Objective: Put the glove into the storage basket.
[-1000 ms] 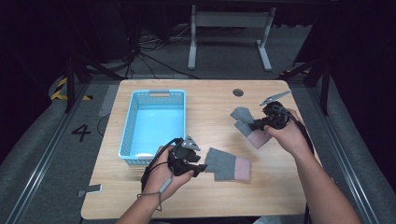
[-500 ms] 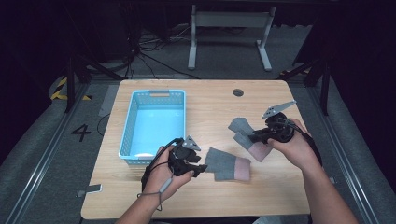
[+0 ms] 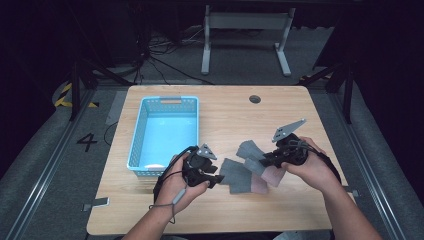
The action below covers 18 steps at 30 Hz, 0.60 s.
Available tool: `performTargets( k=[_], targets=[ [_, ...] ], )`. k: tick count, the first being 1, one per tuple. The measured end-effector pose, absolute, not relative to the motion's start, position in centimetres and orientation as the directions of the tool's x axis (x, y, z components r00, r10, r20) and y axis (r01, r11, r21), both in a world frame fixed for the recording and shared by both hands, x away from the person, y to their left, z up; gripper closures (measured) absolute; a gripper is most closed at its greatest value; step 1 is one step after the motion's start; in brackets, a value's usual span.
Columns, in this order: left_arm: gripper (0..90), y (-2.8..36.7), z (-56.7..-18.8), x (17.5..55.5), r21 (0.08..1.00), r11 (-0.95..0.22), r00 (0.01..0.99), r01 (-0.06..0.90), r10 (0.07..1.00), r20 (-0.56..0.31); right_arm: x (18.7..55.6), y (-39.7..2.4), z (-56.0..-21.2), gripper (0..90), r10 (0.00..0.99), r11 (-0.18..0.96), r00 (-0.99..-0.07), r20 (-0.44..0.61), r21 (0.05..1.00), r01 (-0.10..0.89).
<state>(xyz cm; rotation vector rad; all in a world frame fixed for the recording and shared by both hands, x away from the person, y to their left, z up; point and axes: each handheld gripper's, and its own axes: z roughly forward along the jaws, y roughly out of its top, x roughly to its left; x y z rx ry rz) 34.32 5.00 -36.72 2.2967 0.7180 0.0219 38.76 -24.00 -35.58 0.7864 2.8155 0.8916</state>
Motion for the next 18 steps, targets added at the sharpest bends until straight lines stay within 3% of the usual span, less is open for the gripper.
performTargets(
  k=[18],
  targets=[
    [59.9,4.7,-37.4,34.4,0.617,-0.609,0.845,0.498,0.501,-0.188,38.6,-19.5,-39.8,76.7,0.362,0.824,-0.931,0.047,0.450,0.343]
  ],
)
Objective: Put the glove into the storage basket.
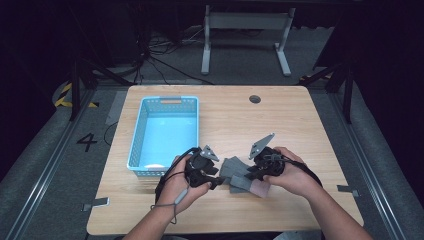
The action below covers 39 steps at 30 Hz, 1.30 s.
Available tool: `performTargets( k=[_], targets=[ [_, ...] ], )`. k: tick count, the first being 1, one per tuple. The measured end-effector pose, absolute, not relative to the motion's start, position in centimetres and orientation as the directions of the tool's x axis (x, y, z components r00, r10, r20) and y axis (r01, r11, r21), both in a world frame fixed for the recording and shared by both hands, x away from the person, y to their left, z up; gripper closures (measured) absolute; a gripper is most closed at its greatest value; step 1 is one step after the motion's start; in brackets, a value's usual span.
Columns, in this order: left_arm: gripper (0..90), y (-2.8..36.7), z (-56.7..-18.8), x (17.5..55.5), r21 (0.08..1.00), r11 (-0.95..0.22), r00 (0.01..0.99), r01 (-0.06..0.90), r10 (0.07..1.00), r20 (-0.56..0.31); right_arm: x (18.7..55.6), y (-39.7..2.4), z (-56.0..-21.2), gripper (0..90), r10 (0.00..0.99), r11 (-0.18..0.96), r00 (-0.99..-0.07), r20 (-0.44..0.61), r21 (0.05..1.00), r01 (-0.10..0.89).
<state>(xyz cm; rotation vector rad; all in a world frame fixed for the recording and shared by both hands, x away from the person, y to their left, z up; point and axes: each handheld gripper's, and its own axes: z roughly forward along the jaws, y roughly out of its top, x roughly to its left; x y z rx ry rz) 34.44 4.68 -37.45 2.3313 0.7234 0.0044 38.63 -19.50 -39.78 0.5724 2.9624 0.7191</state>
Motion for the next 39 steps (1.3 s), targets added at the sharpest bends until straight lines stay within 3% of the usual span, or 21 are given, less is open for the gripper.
performTargets(
  k=[28,39],
  targets=[
    [60.3,4.2,-38.2,34.5,0.595,-0.622,0.844,0.509,0.495,-0.205,39.5,-20.5,-41.1,76.6,0.342,0.860,-0.938,0.054,0.385,0.335],
    [60.6,3.7,-38.6,34.7,0.588,-0.632,0.849,0.505,0.487,-0.206,39.0,-20.9,-40.4,64.8,0.359,0.831,-0.932,0.050,0.437,0.344]
  ],
)
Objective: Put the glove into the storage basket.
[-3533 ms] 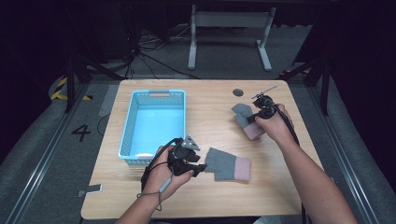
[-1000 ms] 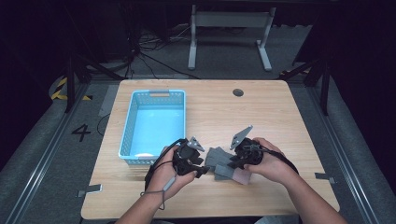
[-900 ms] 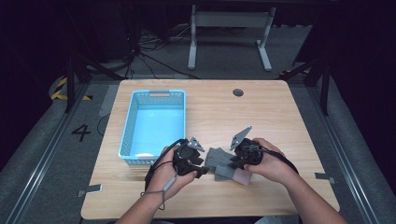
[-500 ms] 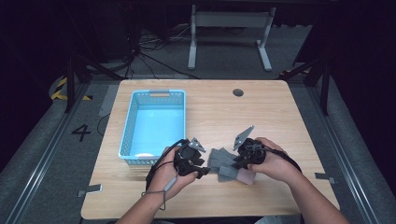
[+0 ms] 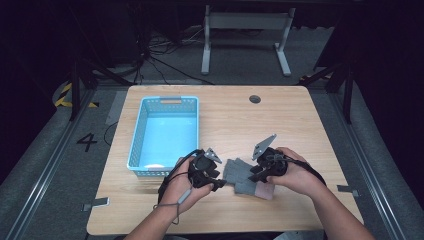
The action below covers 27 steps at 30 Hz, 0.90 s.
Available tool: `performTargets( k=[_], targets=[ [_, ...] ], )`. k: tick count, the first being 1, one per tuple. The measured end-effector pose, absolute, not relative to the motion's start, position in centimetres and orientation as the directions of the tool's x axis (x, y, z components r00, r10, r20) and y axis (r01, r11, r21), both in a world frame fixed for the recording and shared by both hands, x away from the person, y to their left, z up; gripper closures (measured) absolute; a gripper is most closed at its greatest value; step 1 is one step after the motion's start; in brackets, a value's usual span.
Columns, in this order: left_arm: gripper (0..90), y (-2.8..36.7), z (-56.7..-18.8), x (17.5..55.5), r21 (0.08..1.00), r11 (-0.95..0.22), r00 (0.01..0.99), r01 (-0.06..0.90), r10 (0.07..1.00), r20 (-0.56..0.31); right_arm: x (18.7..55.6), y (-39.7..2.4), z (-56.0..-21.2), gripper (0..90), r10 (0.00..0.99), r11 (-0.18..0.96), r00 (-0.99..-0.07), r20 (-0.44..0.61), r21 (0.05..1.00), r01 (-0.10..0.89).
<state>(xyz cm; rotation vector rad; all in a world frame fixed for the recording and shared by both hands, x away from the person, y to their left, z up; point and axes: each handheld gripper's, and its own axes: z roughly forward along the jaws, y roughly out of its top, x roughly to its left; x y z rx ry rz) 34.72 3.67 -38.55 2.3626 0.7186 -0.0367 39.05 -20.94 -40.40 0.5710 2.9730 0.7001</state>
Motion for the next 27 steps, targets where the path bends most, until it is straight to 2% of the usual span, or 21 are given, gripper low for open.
performTargets(
  k=[9,13,27],
  targets=[
    [63.4,3.4,-38.7,34.8,0.591,-0.629,0.850,0.505,0.483,-0.213,38.3,-23.0,-38.7,63.9,0.431,0.770,-0.901,0.040,0.505,0.391],
    [64.9,3.2,-39.1,34.6,0.595,-0.628,0.851,0.502,0.482,-0.209,37.1,-25.4,-38.7,64.0,0.476,0.724,-0.879,0.042,0.548,0.418],
    [67.4,2.6,-42.4,33.8,0.545,-0.653,0.840,0.526,0.500,-0.211,35.2,-29.1,-39.6,62.6,0.576,0.687,-0.817,0.039,0.519,0.509]
  ],
)
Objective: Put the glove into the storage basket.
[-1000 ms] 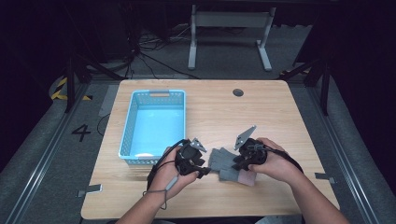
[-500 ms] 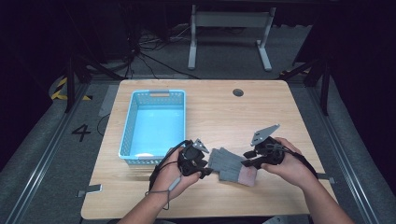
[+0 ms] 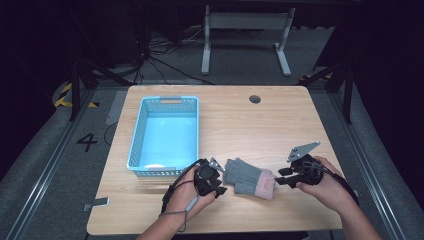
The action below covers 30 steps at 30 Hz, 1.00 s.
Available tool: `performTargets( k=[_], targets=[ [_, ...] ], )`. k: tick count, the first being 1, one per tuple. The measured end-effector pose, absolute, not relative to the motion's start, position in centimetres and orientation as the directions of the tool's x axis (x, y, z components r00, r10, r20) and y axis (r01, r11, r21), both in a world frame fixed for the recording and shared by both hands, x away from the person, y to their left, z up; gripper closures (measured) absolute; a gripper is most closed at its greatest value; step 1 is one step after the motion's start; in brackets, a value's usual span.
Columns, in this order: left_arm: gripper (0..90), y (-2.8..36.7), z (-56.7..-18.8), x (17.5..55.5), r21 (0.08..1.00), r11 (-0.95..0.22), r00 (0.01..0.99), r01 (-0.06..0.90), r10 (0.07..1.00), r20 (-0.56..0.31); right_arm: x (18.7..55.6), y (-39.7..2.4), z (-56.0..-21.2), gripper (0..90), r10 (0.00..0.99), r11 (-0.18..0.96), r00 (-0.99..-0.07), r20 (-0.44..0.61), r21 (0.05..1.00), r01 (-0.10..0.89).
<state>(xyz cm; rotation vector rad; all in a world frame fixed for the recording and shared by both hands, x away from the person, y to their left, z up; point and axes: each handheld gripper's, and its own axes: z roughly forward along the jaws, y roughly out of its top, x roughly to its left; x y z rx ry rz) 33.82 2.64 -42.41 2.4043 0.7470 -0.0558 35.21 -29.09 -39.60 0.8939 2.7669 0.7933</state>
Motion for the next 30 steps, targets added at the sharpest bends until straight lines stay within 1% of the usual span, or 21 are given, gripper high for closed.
performTargets(
  k=[6,11,13,16,22,27,30],
  targets=[
    [67.3,1.8,-43.2,34.0,0.546,-0.650,0.836,0.529,0.510,-0.203,34.7,-29.5,-40.2,63.0,0.609,0.672,-0.793,0.029,0.512,0.535],
    [66.2,1.5,-43.7,34.7,0.551,-0.634,0.822,0.543,0.535,-0.194,35.1,-29.5,-40.8,63.5,0.607,0.679,-0.794,0.034,0.498,0.540],
    [62.9,1.4,-44.0,35.0,0.550,-0.634,0.818,0.544,0.546,-0.179,35.3,-29.5,-40.9,64.2,0.608,0.680,-0.794,0.033,0.494,0.542],
    [62.7,1.3,-44.2,35.2,0.545,-0.638,0.819,0.543,0.545,-0.179,35.6,-29.4,-41.2,66.7,0.602,0.691,-0.798,0.027,0.484,0.537],
    [62.5,1.3,-44.2,35.2,0.546,-0.637,0.819,0.544,0.544,-0.182,35.9,-29.0,-41.7,67.3,0.585,0.709,-0.811,0.023,0.471,0.525],
    [61.9,0.9,-44.3,35.6,0.567,-0.611,0.816,0.552,0.536,-0.217,36.0,-28.7,-42.0,73.0,0.571,0.721,-0.821,0.009,0.471,0.507],
    [63.0,0.7,-44.3,35.6,0.552,-0.618,0.808,0.560,0.554,-0.200,36.0,-28.5,-42.1,73.5,0.571,0.725,-0.821,0.000,0.468,0.505]
  ],
)
